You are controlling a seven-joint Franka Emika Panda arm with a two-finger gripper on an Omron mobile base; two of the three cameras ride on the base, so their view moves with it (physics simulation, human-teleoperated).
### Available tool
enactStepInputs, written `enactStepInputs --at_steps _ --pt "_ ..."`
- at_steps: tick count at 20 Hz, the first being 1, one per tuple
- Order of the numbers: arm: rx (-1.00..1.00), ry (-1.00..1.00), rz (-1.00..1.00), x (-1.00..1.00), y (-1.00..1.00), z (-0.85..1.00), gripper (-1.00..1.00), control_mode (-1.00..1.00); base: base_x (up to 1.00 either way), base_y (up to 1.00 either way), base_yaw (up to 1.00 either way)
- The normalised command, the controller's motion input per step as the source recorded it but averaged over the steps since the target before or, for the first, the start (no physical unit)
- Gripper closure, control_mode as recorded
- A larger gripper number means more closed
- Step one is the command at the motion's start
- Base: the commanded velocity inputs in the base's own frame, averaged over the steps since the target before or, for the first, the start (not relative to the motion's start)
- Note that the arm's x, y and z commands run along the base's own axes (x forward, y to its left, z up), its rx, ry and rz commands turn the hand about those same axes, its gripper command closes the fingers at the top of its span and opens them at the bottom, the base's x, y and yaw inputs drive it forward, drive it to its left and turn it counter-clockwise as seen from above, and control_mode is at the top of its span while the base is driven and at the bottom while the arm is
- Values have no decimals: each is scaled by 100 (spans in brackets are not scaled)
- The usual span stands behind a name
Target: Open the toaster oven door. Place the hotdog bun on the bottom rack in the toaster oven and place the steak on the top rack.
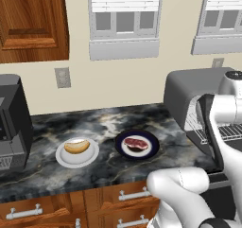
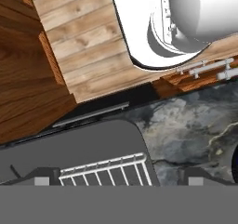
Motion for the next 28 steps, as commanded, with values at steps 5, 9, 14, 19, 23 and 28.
enactStepInputs --at_steps 5,9,14,19,23,28 --pt "9 1 0 -2 93 0 -100 -100 0 0 0" --pt "2 0 0 -2 96 0 -100 -100 0 0 0" --pt "0 0 0 0 100 0 -100 -100 0 0 0" --pt "0 0 3 12 86 3 -100 -100 0 0 0" --pt "0 0 9 6 86 0 -100 -100 0 0 0" --pt "0 0 3 3 87 0 -100 -100 0 0 0"
